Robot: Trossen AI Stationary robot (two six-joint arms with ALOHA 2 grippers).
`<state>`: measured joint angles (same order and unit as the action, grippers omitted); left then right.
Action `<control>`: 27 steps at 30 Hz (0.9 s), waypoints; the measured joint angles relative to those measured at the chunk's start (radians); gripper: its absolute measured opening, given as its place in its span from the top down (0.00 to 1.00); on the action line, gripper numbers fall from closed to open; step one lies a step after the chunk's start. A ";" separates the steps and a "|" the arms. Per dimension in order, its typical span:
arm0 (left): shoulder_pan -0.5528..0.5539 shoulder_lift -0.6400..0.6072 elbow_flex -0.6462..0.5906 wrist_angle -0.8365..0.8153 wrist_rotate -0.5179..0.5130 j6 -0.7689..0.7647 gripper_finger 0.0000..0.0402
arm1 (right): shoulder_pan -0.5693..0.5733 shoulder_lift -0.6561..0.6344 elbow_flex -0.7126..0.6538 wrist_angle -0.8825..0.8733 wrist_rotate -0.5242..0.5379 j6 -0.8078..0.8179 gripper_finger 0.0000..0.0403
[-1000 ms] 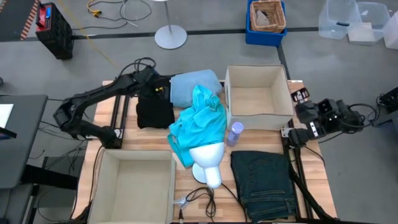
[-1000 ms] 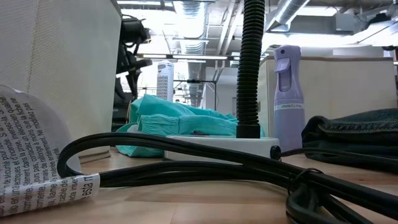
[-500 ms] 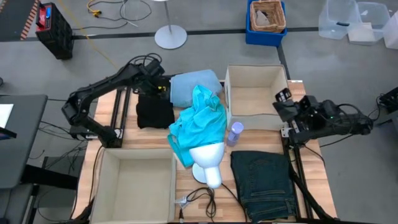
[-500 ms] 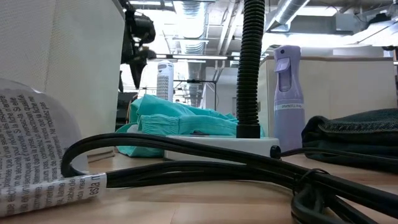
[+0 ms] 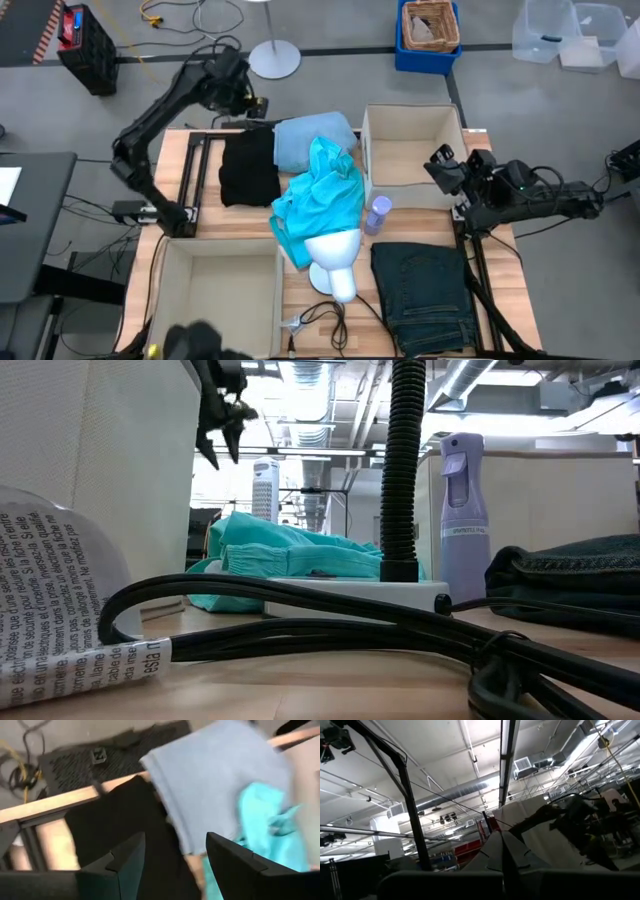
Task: Sort clothes
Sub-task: Put the black jeans into the bottom laundry organizer
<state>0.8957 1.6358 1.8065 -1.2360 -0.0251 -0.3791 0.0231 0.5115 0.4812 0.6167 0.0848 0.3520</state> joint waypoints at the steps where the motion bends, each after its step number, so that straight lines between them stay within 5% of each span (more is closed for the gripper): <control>1: 0.022 0.032 0.019 -0.023 0.015 0.023 0.50 | 0.000 0.001 0.000 -0.001 0.000 0.010 0.98; 12: 0.119 0.292 0.115 -0.202 0.028 0.226 0.50 | 0.034 0.001 0.000 0.007 0.000 0.067 0.98; 27: 0.191 0.363 0.187 -0.168 0.021 0.319 0.50 | 0.057 0.001 0.000 0.018 0.000 0.067 0.98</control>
<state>1.0871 1.9984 1.9931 -1.4037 -0.0044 -0.0598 0.0803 0.5125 0.4812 0.6342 0.0845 0.4194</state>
